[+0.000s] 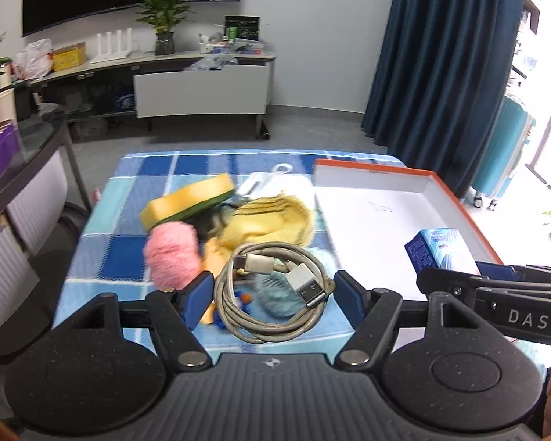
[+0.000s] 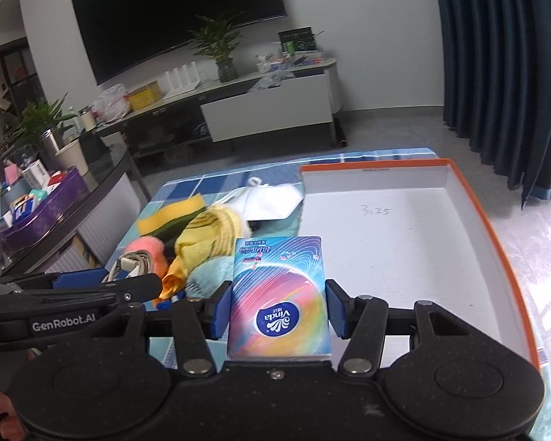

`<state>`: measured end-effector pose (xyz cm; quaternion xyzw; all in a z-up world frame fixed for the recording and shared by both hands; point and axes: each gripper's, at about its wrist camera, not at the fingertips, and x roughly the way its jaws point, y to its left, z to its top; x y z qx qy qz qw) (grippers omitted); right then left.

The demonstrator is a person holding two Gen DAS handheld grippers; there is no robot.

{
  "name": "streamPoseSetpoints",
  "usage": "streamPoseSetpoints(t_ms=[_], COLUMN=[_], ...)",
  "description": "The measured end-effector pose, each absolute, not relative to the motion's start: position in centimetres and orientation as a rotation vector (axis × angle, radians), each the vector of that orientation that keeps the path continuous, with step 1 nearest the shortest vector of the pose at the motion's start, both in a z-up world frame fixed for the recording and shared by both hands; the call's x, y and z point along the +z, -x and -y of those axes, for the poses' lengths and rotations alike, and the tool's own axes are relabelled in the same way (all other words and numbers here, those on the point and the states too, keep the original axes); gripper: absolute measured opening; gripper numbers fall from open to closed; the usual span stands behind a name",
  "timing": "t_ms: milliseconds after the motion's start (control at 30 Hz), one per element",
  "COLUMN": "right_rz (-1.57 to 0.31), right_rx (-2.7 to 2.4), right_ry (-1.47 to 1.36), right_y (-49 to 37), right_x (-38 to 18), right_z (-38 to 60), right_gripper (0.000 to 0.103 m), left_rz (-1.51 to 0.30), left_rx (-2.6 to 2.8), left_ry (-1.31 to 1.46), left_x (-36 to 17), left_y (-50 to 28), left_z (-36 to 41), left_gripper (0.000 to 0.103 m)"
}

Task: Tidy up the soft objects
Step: 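Carry the cable and tissue pack into the white box and open both grippers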

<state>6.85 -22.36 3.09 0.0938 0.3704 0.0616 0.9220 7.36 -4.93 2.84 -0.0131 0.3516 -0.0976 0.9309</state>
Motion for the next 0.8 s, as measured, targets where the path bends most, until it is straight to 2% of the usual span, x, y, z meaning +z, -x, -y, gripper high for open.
streamPoseSetpoints(t_ms=[367, 800], right_rz=[-0.728, -0.730], right_rx=[0.000, -0.034], right_ry=[-0.222, -0.208], right_y=[-7.2, -9.4], right_x=[4.8, 3.9], right_z=[27.8, 31.5], right_gripper=[0.064, 0.064], left_rz=[-0.710, -0.705], left_rx=[-0.307, -0.311], left_ry=[0.008, 0.011], left_x=[3.9, 3.8], left_y=[-9.9, -11.6], left_z=[10.1, 12.8], left_gripper=[0.072, 0.072])
